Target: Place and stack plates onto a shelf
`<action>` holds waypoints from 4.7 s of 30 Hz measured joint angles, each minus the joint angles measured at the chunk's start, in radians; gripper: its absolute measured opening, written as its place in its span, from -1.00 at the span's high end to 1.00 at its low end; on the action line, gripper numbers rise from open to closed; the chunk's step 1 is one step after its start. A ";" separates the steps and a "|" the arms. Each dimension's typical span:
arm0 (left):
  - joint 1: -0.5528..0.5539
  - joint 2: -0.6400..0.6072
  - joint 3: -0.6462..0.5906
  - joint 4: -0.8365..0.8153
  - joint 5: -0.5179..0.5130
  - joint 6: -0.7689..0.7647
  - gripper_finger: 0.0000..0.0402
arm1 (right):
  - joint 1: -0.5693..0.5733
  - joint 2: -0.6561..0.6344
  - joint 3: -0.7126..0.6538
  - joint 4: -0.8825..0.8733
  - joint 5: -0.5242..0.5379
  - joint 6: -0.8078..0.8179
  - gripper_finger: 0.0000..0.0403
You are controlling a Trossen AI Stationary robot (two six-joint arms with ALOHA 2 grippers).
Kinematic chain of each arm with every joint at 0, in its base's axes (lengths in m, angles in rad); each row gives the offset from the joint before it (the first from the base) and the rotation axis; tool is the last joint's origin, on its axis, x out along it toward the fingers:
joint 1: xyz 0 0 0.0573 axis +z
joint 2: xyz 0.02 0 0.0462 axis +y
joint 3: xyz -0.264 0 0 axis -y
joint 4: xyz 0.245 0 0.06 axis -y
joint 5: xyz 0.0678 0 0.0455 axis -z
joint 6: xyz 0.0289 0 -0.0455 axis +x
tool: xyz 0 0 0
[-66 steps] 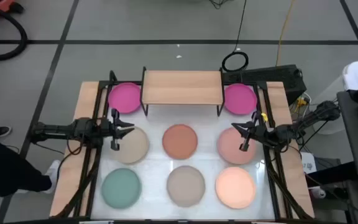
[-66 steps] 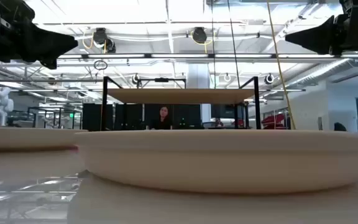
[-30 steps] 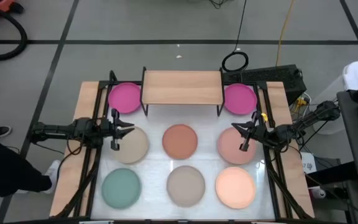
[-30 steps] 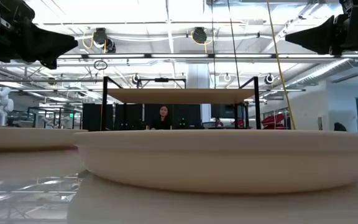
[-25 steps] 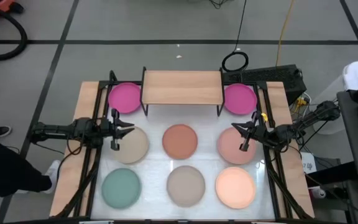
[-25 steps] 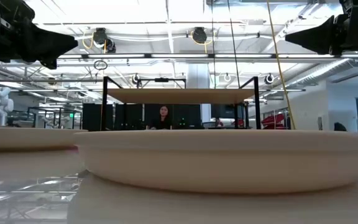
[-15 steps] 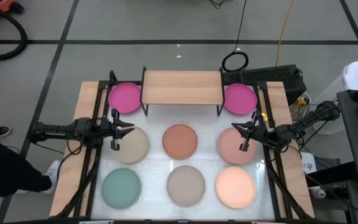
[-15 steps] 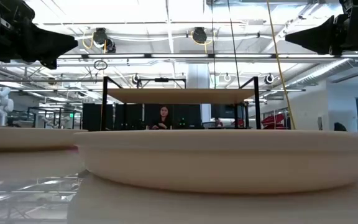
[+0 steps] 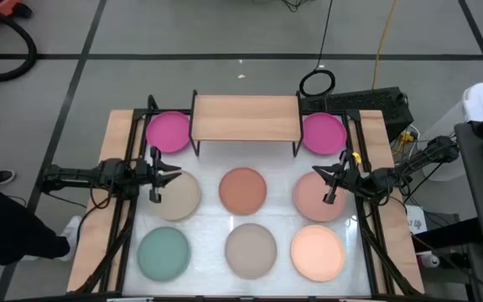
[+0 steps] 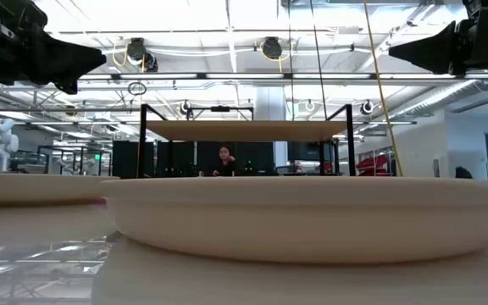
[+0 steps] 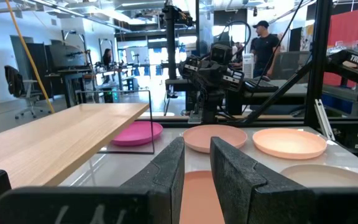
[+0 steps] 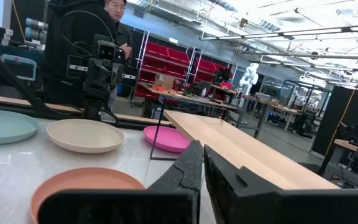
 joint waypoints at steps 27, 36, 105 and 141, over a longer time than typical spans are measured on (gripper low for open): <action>0.000 0.000 0.000 0.000 0.000 0.000 0.60 | 0.000 0.000 0.000 0.000 0.000 0.000 0.98; 0.000 0.000 0.000 0.000 0.000 0.000 0.60 | 0.000 0.000 0.000 0.000 0.000 0.000 0.98; 0.000 0.000 0.000 0.006 0.000 0.000 0.60 | -0.270 0.413 0.921 -0.974 -0.088 0.183 0.98; 0.000 0.000 0.000 0.007 0.000 0.000 0.60 | -0.760 0.520 0.699 -1.385 -0.363 0.622 0.98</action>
